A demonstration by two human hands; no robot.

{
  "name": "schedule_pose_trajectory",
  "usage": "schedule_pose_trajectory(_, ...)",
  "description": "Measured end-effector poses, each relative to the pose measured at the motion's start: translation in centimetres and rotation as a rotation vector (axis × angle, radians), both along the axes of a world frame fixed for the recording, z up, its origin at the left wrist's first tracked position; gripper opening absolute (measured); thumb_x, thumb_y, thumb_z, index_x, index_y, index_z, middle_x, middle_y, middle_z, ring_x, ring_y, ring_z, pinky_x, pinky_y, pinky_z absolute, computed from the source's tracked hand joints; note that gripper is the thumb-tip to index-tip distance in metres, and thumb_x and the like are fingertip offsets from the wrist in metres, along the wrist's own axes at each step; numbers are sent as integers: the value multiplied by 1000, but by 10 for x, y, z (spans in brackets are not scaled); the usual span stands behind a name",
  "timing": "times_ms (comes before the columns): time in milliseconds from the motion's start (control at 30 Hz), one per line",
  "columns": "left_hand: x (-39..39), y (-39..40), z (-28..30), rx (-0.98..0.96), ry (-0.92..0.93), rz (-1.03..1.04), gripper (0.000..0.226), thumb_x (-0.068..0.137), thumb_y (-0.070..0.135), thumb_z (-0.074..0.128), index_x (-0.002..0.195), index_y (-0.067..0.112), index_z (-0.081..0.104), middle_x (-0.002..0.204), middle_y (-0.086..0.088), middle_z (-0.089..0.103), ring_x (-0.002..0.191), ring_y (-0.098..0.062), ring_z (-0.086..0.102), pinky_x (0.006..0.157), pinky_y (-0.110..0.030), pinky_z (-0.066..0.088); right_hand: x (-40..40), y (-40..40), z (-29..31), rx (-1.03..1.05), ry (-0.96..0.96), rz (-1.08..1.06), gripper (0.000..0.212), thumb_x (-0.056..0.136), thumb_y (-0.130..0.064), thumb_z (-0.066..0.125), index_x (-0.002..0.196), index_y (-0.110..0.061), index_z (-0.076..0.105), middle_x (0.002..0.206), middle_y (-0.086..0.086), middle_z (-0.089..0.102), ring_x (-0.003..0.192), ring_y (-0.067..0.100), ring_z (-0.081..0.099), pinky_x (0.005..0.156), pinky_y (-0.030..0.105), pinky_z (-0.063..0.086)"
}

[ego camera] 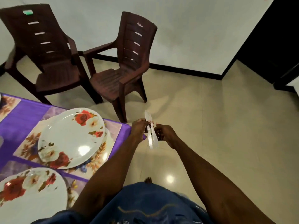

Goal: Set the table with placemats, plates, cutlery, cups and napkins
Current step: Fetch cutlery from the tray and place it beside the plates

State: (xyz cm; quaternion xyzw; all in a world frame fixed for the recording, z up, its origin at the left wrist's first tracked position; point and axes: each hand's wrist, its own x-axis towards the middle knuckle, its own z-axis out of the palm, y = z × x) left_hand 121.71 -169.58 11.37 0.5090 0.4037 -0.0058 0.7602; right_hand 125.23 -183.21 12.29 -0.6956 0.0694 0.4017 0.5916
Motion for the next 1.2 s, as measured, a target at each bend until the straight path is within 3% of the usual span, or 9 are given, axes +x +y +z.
schedule_pose_trajectory(333, 149, 44, -7, -82, 35, 268, 6, 86, -1, 63, 91, 0, 67, 75, -11, 70, 56, -18, 66, 49, -24, 52, 179, 64, -17, -25, -99, 268, 19, 94, -6, 54, 77, -8, 61, 69, 8, 62, 58, 18, 54, 56, 28, 49)
schedule_pose_trajectory(467, 198, 62, -10, -114, 52, 512, 13, 88, -1, 59, 97, -4, 67, 81, -13, 70, 56, -13, 68, 49, -21, 50, 252, 85, -17, -51, -145, 363, 12, 95, -6, 52, 87, -2, 59, 84, 24, 67, 67, 28, 60, 52, 28, 51)
schedule_pose_trajectory(567, 215, 67, -9, -121, 56, 658, 10, 89, 0, 57, 94, -2, 66, 79, -11, 68, 50, -9, 66, 49, -20, 45, 296, 96, -12, -27, -166, 410, 17, 88, 0, 53, 98, -12, 59, 77, 15, 65, 63, 23, 60, 50, 26, 46)
schedule_pose_trajectory(667, 239, 75, -3, -129, 67, 869, 8, 84, -2, 61, 85, 0, 69, 73, -11, 70, 50, -12, 66, 63, -29, 48, 343, 129, 3, 32, -79, 602, 19, 86, -1, 55, 100, 3, 66, 73, 17, 62, 61, 24, 58, 53, 28, 49)
schedule_pose_trajectory(867, 231, 105, 9, -139, 9, 1104, 12, 84, -7, 62, 92, -3, 69, 69, -9, 72, 63, -20, 68, 69, -34, 58, 354, 196, 3, 95, 40, 803, 21, 91, -3, 54, 100, 10, 67, 83, 22, 71, 74, 30, 68, 75, 37, 58)
schedule_pose_trajectory(967, 211, 135, -3, -106, 20, 1234, 13, 82, -4, 65, 93, 0, 70, 74, -7, 74, 63, -17, 70, 62, -29, 58, 342, 243, -7, 31, -163, 1015, 10, 89, -12, 66, 88, -5, 73, 70, 9, 67, 61, 20, 57, 59, 30, 50)
schedule_pose_trajectory(1033, 198, 150, -4, -79, 14, 1292, 8, 83, -2, 66, 86, 4, 70, 80, -8, 73, 68, -18, 70, 68, -31, 59, 331, 271, -13, -11, -238, 1108, 10, 87, -18, 70, 80, -15, 75, 70, 2, 67, 62, 16, 54, 62, 28, 45)
schedule_pose_trajectory(1100, 183, 170, -4, -55, -21, 1332, 7, 85, 0, 65, 87, 5, 69, 84, -8, 73, 74, -19, 68, 77, -34, 57, 317, 302, -17, -19, -187, 1170, 13, 89, -18, 67, 79, -12, 74, 71, 3, 65, 67, 18, 56, 66, 30, 45)
schedule_pose_trajectory(1200, 162, 200, -3, -15, -79, 1405, 7, 91, 7, 62, 97, 6, 67, 82, -5, 71, 70, -17, 66, 69, -28, 55, 295, 343, -14, -17, -120, 1248, 16, 97, -15, 58, 89, -5, 66, 69, 6, 61, 60, 17, 56, 60, 30, 48)
